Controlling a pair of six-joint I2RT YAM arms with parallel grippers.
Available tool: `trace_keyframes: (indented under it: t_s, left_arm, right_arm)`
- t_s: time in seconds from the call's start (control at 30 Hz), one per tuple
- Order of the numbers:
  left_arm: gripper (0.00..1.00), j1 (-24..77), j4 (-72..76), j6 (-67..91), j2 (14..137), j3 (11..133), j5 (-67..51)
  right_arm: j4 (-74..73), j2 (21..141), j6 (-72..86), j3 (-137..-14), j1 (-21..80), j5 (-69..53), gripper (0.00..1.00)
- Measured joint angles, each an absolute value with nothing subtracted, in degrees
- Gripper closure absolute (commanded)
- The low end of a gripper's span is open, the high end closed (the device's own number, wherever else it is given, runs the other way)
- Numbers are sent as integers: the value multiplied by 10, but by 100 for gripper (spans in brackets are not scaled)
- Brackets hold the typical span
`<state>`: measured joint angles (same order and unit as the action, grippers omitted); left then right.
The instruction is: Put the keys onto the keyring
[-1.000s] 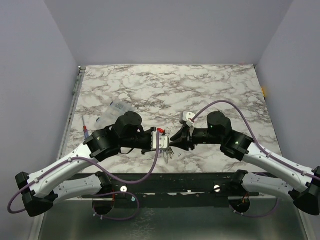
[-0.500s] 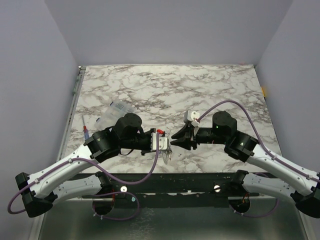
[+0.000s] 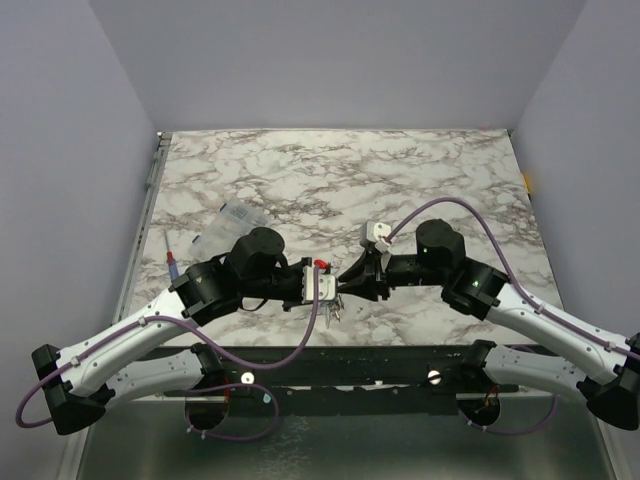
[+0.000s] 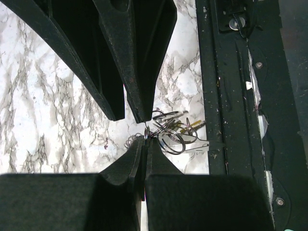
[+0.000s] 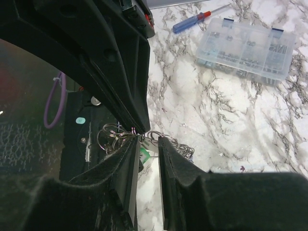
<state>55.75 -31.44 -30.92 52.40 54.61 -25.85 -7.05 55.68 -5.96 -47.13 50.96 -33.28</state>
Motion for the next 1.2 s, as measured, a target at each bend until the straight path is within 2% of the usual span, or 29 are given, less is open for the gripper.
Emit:
trace_keyframes:
  t_s: [0.7, 1.2]
  left_arm:
    - [100, 557, -309, -309, 524, 545, -250]
    - [100, 557, -300, -309, 524, 542, -241]
  right_arm:
    - [-68, 543, -24, -471, 510, -339, 68]
    - [-14, 540, 51, -460, 510, -339, 67]
